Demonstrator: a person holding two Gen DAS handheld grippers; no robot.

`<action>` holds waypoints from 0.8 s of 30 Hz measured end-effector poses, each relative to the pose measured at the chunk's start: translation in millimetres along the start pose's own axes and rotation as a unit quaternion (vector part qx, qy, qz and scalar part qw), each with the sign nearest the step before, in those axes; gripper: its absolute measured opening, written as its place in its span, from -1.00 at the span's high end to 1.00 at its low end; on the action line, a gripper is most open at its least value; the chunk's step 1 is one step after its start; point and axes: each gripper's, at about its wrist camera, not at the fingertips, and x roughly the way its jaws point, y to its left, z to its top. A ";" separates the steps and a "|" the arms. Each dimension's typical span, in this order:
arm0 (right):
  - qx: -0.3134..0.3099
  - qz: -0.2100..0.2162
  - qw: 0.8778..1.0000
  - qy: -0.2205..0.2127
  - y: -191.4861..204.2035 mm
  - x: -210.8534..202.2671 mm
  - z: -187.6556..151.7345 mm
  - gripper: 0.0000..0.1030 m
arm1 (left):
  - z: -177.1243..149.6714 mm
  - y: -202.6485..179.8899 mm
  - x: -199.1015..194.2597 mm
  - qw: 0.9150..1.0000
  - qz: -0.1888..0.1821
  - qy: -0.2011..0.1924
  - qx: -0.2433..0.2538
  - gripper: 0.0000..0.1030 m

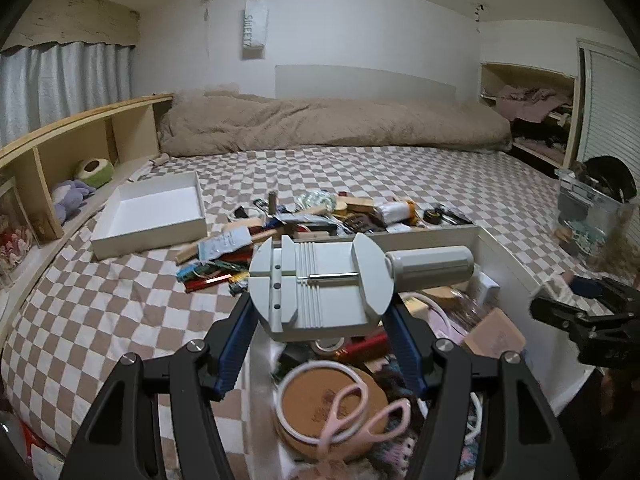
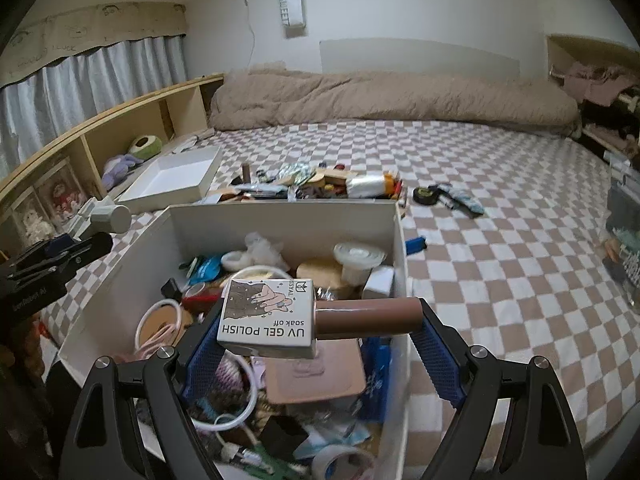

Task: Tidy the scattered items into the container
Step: 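Carry the grey clip tool and gel polish over the white storage box with both tools, then lower the grey clip tool and gel polish into the box and open both grippers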

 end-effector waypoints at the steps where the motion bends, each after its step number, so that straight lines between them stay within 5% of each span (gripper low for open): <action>1: 0.003 0.001 1.000 0.002 2.0 -0.2 -2.3 -0.69 | -1.4 -2.0 -0.4 1.000 -0.002 0.003 0.002 -0.24; 24: -0.007 0.009 0.998 0.059 25.8 1.6 -29.7 -0.69 | -29.9 -24.0 -7.5 0.996 -0.049 0.071 -0.008 -0.24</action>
